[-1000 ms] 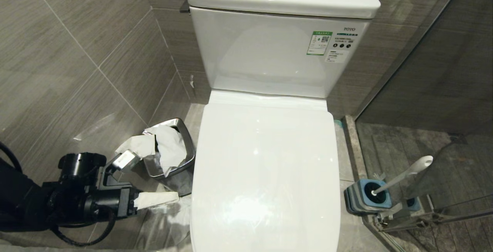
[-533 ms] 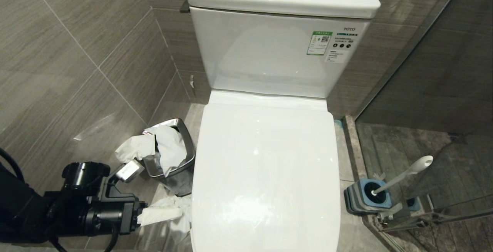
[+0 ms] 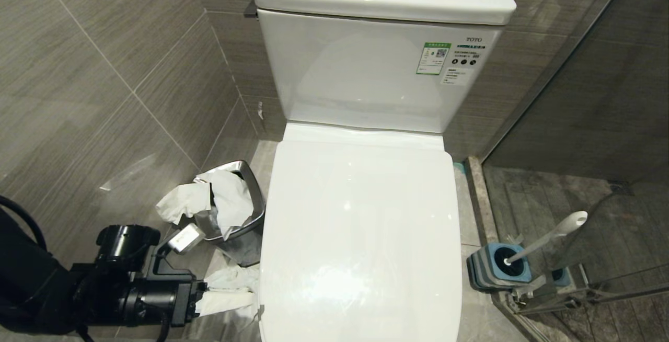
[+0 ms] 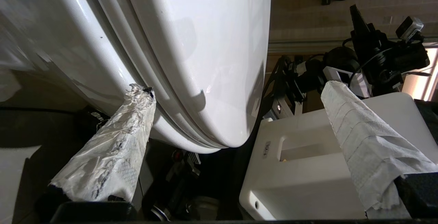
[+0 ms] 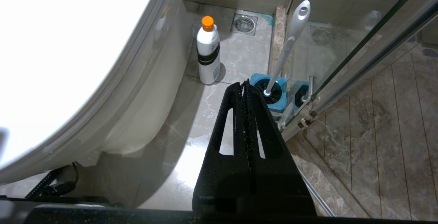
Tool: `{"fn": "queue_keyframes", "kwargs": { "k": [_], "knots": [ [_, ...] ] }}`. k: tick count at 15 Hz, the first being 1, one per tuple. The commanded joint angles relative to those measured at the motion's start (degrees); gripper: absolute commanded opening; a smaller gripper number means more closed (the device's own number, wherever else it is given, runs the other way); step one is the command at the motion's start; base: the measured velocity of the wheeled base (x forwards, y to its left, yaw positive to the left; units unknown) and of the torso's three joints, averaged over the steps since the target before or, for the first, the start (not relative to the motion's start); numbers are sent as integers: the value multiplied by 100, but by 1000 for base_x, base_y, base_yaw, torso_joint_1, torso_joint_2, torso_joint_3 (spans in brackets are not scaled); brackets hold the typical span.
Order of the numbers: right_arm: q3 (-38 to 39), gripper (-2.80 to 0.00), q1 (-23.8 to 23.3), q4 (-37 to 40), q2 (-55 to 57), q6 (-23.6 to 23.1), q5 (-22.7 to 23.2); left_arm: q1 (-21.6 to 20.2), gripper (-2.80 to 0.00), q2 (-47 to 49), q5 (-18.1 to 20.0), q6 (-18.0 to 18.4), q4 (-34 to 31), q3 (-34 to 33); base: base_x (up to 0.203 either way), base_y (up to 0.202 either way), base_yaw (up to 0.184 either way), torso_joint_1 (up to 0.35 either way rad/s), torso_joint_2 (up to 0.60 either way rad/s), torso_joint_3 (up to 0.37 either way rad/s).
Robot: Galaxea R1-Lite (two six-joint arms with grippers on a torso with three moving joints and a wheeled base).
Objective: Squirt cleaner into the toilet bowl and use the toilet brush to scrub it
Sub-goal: Use the left hand to lift the toilet lid slightly
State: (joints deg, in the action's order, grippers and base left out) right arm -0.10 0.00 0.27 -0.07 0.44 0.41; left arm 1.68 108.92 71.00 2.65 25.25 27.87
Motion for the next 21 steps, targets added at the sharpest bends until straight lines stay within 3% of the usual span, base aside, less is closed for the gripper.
{"fn": "queue_keyframes", "kwargs": {
  "k": [1,21],
  "knots": [
    [1,-280,0,0,7,0,2,119,0,33,2,-1,15,7,0,0,0,0,0,0],
    [1,-280,0,0,7,0,2,553,0,200,-517,140,59,8,0,0,0,0,0,0]
  ]
}}
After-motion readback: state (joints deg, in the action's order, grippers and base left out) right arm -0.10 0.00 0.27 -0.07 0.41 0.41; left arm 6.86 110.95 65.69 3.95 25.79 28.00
